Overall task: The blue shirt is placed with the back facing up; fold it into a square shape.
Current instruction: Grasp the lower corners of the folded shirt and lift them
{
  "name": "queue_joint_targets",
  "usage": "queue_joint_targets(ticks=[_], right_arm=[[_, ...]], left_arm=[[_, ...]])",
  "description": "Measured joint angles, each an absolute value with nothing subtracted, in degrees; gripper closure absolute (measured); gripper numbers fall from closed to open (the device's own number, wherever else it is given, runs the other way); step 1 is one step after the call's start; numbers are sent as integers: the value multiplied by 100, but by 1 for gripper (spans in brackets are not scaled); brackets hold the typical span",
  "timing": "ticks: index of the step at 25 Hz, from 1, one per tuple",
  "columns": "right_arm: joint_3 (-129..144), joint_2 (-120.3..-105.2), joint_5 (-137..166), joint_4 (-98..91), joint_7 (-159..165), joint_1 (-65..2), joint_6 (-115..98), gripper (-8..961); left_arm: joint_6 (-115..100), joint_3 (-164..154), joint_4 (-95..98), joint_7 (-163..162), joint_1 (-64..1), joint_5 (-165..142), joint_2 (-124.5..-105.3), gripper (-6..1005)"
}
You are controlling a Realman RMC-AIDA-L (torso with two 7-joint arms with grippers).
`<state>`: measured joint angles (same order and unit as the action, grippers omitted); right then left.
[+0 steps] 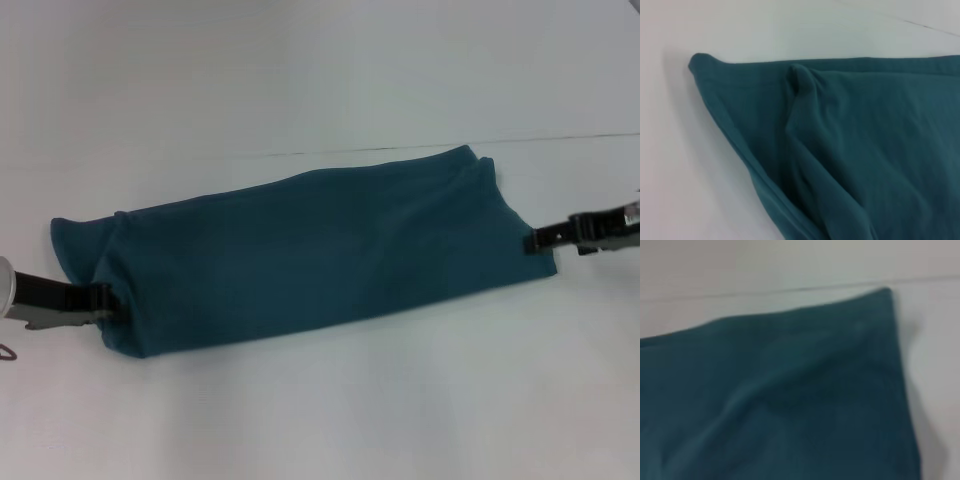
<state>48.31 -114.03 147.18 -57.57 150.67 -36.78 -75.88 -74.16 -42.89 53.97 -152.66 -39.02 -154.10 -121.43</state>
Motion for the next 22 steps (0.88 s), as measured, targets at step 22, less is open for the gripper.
queue_joint_targets(ticks=[22], right_arm=[[4727, -11571, 14782, -4630, 14935, -3689, -6151, 49]], left_arm=[[-7436, -4289, 5387, -15153, -3859, -15407, -12178, 895]])
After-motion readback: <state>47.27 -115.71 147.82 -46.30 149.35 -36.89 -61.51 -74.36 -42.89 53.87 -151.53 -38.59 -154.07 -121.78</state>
